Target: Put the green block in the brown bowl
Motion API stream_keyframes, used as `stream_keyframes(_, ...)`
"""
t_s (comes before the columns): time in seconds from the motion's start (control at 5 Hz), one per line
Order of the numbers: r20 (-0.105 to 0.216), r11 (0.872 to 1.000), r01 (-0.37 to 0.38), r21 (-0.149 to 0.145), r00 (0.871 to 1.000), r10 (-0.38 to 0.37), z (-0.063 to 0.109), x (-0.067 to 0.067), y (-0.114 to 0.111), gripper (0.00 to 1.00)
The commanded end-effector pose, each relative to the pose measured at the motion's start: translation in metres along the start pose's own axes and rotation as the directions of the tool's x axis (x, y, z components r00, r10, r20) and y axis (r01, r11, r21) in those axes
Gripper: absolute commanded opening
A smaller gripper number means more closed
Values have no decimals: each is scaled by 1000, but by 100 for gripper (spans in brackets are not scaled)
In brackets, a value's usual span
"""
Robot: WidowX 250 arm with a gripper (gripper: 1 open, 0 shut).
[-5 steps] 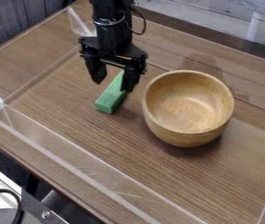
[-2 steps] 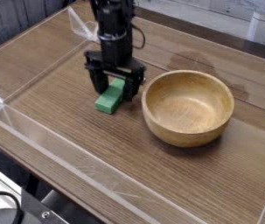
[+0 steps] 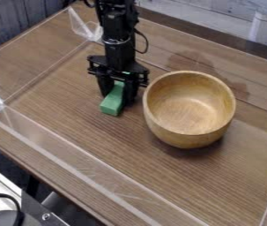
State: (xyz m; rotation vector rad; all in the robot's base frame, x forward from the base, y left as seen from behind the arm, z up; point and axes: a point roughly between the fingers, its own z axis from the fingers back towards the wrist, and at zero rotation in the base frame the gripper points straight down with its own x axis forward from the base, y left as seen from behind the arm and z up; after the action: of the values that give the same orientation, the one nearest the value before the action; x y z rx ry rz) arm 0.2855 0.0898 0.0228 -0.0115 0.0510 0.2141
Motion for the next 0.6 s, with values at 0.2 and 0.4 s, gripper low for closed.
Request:
stream_keyframes(0.2, 69, 1000, -23, -20, 997, 24, 32, 3, -4, 0)
stream_keyframes(0.4, 82, 1000, 13, -27, 997, -11, 50, -2, -12, 0)
